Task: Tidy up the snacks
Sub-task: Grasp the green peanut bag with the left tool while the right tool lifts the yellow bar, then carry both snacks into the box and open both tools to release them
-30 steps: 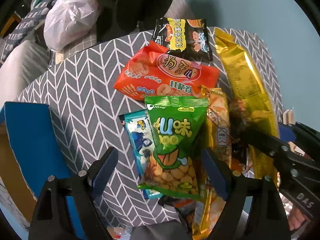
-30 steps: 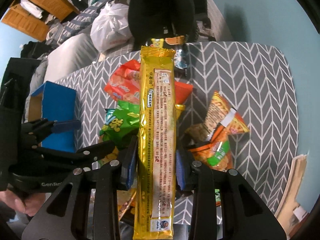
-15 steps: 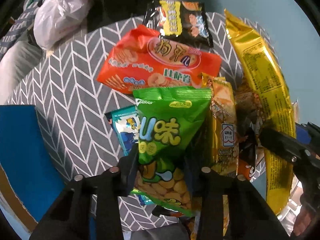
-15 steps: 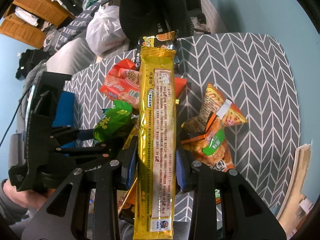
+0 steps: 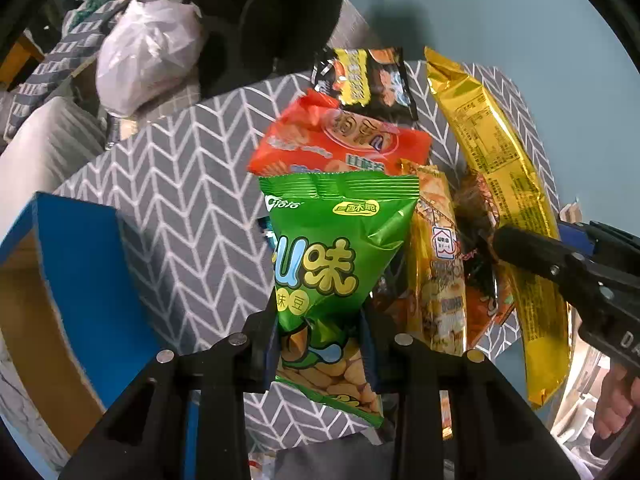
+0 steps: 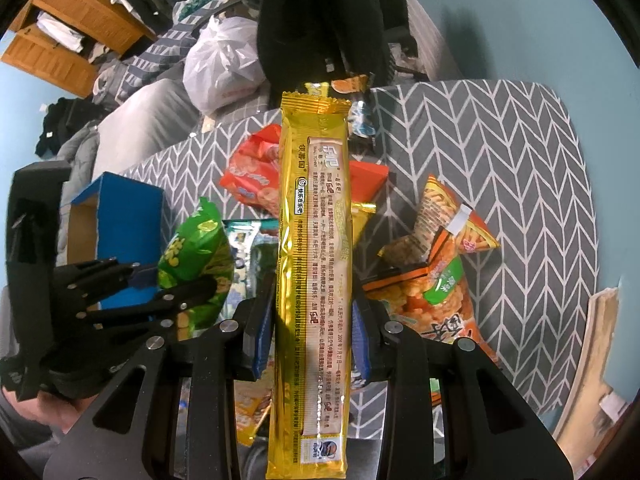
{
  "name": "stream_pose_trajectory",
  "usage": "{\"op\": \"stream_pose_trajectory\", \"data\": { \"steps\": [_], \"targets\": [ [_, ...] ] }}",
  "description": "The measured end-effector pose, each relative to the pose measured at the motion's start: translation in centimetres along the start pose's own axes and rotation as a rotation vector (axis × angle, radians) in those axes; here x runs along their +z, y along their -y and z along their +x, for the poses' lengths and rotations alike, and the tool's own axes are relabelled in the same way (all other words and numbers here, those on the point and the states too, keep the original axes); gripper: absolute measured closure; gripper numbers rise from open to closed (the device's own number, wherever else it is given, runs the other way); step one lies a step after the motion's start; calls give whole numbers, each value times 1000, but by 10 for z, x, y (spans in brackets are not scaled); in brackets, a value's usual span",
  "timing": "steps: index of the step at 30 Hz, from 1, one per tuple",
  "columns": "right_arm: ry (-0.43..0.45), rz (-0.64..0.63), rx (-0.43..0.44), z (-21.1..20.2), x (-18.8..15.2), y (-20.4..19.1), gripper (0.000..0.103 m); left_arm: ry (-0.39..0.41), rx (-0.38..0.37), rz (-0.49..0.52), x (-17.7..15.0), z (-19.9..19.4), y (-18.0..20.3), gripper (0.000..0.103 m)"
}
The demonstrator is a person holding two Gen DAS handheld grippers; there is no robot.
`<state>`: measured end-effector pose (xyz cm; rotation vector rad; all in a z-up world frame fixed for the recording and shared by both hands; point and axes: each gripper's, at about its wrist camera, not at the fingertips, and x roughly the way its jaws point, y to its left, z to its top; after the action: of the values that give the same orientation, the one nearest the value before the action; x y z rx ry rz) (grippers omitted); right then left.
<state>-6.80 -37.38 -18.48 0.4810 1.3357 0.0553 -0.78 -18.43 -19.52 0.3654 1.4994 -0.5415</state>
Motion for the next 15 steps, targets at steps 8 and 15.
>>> {"op": "stream_pose_trajectory", "data": {
  "steps": [8, 15],
  "targets": [
    [4, -51, -3, -4, 4, -31, 70, 43, 18, -49, -16, -31, -30, 70],
    [-2, -119, 12, 0, 10, -71, 70, 76, 29, -108, -34, -52, -63, 70]
  ]
}}
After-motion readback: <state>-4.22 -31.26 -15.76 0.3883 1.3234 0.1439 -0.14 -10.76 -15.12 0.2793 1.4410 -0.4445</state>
